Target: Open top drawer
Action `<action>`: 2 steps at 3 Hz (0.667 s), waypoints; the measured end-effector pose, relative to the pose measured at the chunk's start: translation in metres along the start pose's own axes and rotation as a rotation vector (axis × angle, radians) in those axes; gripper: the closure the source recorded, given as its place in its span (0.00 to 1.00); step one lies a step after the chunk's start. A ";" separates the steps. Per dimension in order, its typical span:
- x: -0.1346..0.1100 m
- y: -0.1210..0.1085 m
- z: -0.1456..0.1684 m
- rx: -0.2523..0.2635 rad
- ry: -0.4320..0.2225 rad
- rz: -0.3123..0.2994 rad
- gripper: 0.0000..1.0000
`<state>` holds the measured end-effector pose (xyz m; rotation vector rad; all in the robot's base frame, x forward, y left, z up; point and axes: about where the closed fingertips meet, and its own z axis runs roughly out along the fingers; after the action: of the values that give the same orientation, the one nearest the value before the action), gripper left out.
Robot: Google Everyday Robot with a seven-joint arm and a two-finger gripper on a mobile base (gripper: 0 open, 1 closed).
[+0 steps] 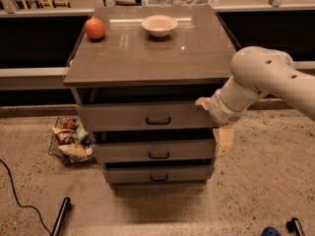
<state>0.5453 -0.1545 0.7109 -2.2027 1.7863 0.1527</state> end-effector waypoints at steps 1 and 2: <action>0.007 -0.029 0.025 0.048 -0.002 -0.058 0.00; 0.009 -0.055 0.045 0.075 -0.005 -0.089 0.00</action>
Offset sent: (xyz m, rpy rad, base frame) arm 0.0951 0.0252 -0.0498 0.0173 -0.1456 0.0900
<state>0.6053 -0.1392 0.6750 -2.2220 1.6595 0.0699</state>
